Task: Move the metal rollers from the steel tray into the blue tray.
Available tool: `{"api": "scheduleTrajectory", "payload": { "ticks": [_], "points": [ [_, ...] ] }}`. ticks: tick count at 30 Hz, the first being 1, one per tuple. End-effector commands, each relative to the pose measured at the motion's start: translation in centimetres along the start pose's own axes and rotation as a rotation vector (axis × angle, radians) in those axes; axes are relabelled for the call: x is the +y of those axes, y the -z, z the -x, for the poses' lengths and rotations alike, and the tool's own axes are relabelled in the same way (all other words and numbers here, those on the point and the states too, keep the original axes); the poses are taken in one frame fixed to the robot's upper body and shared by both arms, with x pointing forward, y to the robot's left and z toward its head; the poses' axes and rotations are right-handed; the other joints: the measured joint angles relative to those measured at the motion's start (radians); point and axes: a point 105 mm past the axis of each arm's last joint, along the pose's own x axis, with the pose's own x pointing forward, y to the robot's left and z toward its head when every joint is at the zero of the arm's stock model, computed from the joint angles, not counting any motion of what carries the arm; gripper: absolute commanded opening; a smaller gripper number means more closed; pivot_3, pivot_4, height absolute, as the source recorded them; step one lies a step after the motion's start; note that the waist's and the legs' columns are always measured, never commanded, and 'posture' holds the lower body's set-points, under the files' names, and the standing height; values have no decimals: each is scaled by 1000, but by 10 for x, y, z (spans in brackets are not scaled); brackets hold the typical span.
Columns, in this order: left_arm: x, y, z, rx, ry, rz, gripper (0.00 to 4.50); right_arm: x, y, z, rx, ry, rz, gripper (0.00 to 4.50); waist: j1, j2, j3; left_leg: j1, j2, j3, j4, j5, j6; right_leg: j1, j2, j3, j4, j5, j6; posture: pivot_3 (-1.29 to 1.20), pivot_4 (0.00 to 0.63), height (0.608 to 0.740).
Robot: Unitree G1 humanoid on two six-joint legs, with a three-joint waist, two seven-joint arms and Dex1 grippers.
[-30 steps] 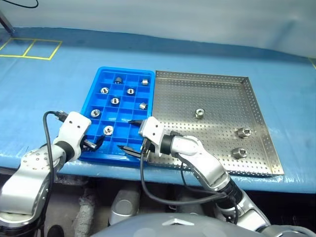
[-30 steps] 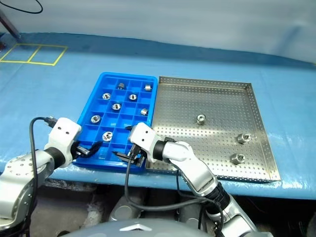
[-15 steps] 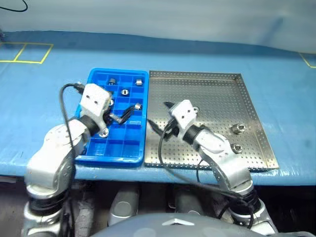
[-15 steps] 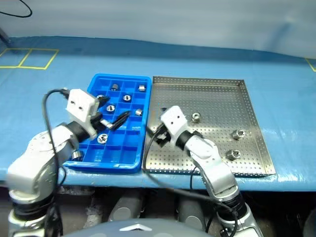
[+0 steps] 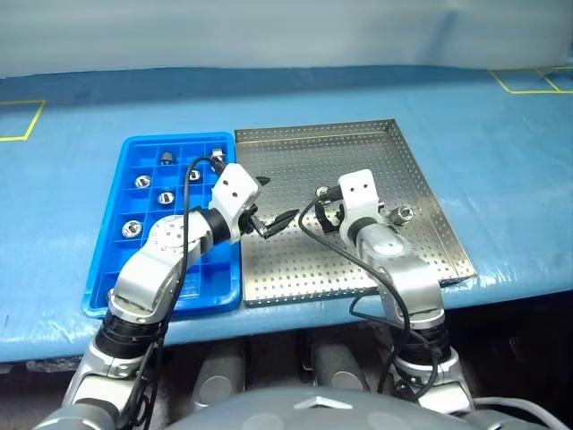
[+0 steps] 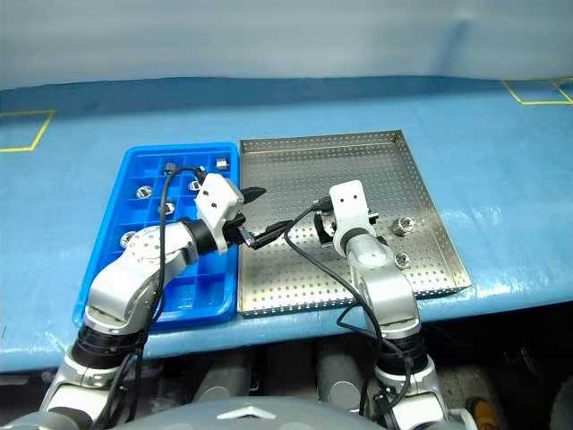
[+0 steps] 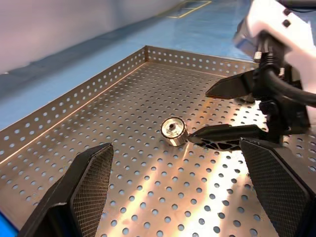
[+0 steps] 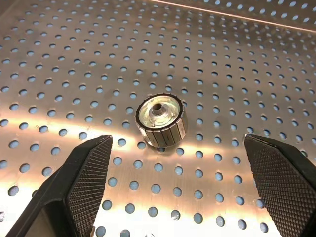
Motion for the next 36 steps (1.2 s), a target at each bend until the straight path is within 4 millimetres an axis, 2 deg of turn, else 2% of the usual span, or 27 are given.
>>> {"api": "scheduleTrajectory", "payload": {
  "ticks": [1,13,17,22,25,28,29,32,36],
  "points": [
    [-10,-2,6,-19,70,-36,4469,-4,-14,-12,-40,19,-23,4500,-4,0,0,0,0,1,0,0,0,0,0,0,0,0,0,-58,150,740],
    [-9,12,11,-18,4,-2,4469,0,-18,-42,-28,18,-33,4500,0,0,0,0,0,0,1,-1,3,0,-1,2,0,1,2,-15,150,740],
    [-9,16,14,-13,-12,20,4500,1,-12,-47,5,26,-37,3549,3,0,0,0,0,0,1,-1,3,0,-1,2,0,1,2,-6,150,740],
    [-8,18,16,-14,-45,37,4500,4,-11,-46,5,12,-43,1887,4,1,0,0,0,0,1,-1,3,0,-1,2,0,1,2,3,150,740],
    [-9,18,20,-30,-55,37,4500,4,-12,-44,-2,9,-36,1786,4,1,0,0,0,0,2,-1,3,0,-1,2,0,2,2,18,150,740],
    [-5,15,26,-66,-98,32,4500,9,-21,-41,-37,-9,-33,1786,5,1,0,0,0,0,2,-1,3,0,-1,2,0,2,2,18,150,740],
    [-4,13,28,-76,-107,33,4500,12,-26,-39,-52,-21,-27,1786,6,1,0,0,0,0,2,-1,3,0,-1,2,0,2,2,35,150,740],
    [6,5,42,-127,-195,29,4500,42,-55,-25,-169,-148,40,1786,5,2,1,0,0,-1,2,-1,3,-1,-1,2,0,2,2,69,150,740],
    [13,3,60,-143,-275,5,4500,77,-79,-8,-266,-286,87,1786,10,2,1,0,0,-2,1,-1,3,-1,0,2,1,1,2,117,150,740]
  ]
}}
